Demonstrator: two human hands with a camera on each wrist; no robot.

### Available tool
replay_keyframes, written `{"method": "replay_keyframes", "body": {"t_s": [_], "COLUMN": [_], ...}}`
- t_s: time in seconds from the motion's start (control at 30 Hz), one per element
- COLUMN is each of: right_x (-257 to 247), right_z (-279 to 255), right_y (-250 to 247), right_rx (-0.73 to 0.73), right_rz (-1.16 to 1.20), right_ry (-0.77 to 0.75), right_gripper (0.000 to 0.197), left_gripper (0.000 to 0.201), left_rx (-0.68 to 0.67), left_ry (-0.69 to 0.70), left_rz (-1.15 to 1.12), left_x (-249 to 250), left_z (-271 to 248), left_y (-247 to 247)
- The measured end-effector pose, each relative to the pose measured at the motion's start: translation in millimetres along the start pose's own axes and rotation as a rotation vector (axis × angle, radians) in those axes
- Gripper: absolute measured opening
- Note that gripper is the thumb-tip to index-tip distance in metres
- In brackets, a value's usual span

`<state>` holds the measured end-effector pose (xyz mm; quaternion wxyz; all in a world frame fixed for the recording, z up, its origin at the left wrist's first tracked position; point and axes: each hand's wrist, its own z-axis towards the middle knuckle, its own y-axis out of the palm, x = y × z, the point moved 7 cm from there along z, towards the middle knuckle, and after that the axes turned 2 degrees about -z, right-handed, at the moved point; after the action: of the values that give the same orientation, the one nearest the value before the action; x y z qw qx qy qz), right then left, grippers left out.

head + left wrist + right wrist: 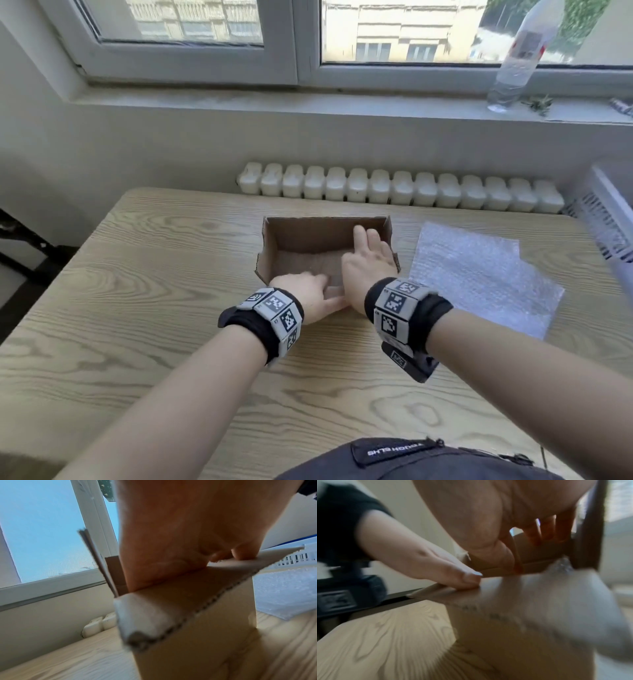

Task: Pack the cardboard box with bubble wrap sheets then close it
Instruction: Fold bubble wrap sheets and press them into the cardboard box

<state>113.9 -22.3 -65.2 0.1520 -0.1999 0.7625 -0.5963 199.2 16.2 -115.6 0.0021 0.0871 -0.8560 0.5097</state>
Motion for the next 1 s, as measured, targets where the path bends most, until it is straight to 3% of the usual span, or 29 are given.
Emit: {"method": "replay_keyframes", "body": {"t_s": [0.07,0.17,0.3,0.47,0.73,0.87,1.0], "right_x": [-7.2,-9.8,-5.1,-8.4,-1.3,-5.1,-0.1], "right_z": [-3.2,-5.2,6.8,15.4,21.3,18.3,8.3], "right_y": [11.6,34.4,47.2,56.1,56.6,52.1,41.5], "right_rx": [-0.082,-0.265,-0.407,-0.49,-0.458,-0.468,-0.297], "right_rz": [0.026,0.12,0.101,-0.032,0.259,0.217,0.09], "right_ry": [-0.038,0.044,0.159,0.144,0.163,0.155,0.145], "right_gripper": [0.032,0.044,0.049,0.052,0.048,0.052,0.043], "left_gripper": [0.072,0.066,0.078,0.095,0.086,0.093,0.097], "left_rx": [-0.005,-0.025,-0.053,-0.1,-0.15,-0.154,-0.16], "left_ry": [0.009,0.013,0.017,-0.011,-0.022,-0.028,-0.029], "left_rz": [0.001,-0.002,-0.026,-0.049,-0.134,-0.139,-0.119], "left_x": [3.7,6.8,6.0,4.0,1.4,0.7,0.3], "left_z": [-1.6,-3.9,-2.5,2.6,3.5,5.5,6.9], "left_y": [3.7,6.5,9.6,16.2,17.0,16.8,18.5]}}
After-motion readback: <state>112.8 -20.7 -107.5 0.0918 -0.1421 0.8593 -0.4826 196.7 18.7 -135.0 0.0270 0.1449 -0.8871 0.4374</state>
